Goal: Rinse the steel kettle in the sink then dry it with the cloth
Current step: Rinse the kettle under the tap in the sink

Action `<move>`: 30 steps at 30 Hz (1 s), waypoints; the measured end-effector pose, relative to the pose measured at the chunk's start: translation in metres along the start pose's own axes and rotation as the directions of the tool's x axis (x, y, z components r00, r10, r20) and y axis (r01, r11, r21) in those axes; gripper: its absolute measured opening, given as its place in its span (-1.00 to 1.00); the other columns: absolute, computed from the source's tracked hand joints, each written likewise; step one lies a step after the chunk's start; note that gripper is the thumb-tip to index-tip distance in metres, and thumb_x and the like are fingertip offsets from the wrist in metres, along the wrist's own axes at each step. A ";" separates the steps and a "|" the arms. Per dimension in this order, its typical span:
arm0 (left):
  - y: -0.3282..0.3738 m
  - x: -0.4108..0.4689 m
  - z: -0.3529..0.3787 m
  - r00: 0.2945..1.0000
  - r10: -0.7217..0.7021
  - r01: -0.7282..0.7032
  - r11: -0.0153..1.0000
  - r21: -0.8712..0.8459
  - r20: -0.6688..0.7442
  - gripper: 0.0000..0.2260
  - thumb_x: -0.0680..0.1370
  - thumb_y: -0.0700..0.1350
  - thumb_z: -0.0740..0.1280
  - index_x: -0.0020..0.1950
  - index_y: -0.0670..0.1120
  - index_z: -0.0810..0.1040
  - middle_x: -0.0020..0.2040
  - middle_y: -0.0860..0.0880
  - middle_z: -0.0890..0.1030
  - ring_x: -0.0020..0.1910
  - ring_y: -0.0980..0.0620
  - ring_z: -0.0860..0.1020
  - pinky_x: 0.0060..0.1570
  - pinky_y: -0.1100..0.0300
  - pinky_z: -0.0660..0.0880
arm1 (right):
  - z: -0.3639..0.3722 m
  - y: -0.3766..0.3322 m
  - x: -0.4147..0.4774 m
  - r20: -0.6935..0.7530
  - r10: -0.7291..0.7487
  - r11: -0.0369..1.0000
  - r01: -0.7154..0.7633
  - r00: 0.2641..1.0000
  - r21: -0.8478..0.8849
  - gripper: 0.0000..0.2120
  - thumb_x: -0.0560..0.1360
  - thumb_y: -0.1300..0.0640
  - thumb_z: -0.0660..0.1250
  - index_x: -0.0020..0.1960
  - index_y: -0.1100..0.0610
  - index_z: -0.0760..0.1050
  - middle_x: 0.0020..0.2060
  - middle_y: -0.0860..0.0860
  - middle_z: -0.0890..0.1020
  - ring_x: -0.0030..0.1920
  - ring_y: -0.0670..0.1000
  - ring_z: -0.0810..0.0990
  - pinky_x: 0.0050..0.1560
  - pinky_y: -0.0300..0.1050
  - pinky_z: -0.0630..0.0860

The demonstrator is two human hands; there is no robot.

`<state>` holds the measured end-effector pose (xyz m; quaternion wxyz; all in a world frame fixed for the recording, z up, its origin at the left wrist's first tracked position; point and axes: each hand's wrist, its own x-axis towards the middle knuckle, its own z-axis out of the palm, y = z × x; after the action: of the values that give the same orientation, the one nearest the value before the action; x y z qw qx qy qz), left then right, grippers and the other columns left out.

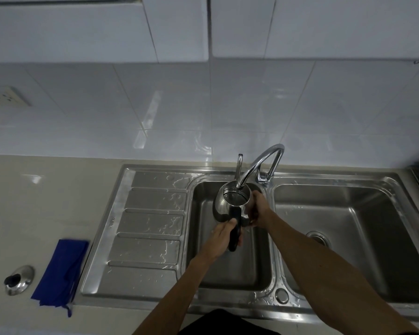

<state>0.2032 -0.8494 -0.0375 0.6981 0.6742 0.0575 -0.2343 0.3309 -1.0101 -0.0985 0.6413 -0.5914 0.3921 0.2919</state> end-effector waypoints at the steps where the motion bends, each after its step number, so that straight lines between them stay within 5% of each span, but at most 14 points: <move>1: 0.001 0.000 0.000 1.000 0.003 -0.003 1.000 -0.004 0.002 -0.53 0.64 0.18 0.09 -0.03 -0.18 0.58 -0.22 -0.14 0.62 -0.20 -0.07 0.60 -0.03 0.07 0.53 | 0.001 -0.001 -0.004 -0.004 0.000 1.000 0.000 1.000 0.000 -0.26 0.07 -0.33 0.33 0.11 0.09 0.61 0.02 0.14 0.66 -0.01 0.16 0.61 -0.07 0.03 0.58; 9: 0.005 -0.002 0.001 1.000 0.008 -0.008 1.000 0.011 -0.013 -0.55 0.63 0.17 0.06 -0.07 -0.15 0.56 -0.26 -0.09 0.61 -0.22 -0.01 0.59 -0.05 0.15 0.53 | 0.007 -0.007 -0.023 0.028 0.007 1.000 -0.006 1.000 -0.005 -0.45 0.25 -0.30 0.27 0.00 0.10 0.61 -0.08 0.14 0.65 0.00 0.16 0.59 0.06 0.05 0.52; 14: 0.006 -0.004 0.000 1.000 0.008 -0.008 1.000 0.001 -0.018 -0.56 0.65 0.14 0.06 -0.05 -0.15 0.56 -0.26 -0.07 0.61 -0.24 0.03 0.59 -0.08 0.20 0.53 | 0.011 -0.010 -0.035 0.039 0.016 1.000 -0.017 0.999 0.024 -0.59 0.43 -0.22 0.22 -0.17 0.13 0.55 -0.28 0.10 0.58 -0.20 0.10 0.53 -0.03 -0.02 0.50; 23: 0.011 -0.008 0.003 0.999 0.032 -0.033 0.999 -0.037 -0.039 -0.57 0.62 0.12 0.07 -0.09 -0.18 0.54 -0.31 -0.09 0.58 -0.32 0.02 0.55 -0.15 0.14 0.49 | 0.008 -0.002 -0.018 0.059 0.034 0.998 -0.037 0.998 0.049 -0.27 0.20 -0.31 0.32 0.21 0.15 0.60 0.17 0.18 0.65 0.11 0.17 0.60 0.03 0.13 0.58; 30: 0.008 -0.008 0.002 0.996 0.015 -0.018 0.999 -0.036 -0.086 -0.61 0.68 0.08 0.09 -0.09 -0.15 0.54 -0.31 -0.05 0.57 -0.34 0.03 0.52 -0.23 0.17 0.48 | 0.011 -0.003 -0.029 0.056 0.033 0.996 -0.037 0.998 0.077 -0.34 0.30 -0.29 0.29 0.21 0.14 0.58 0.16 0.17 0.61 0.19 0.19 0.54 0.16 0.15 0.52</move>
<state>0.1993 -0.8496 -0.0268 0.7091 0.6711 0.0860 -0.1983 0.3204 -0.9966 -0.0722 0.6691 -0.5508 0.3958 0.3038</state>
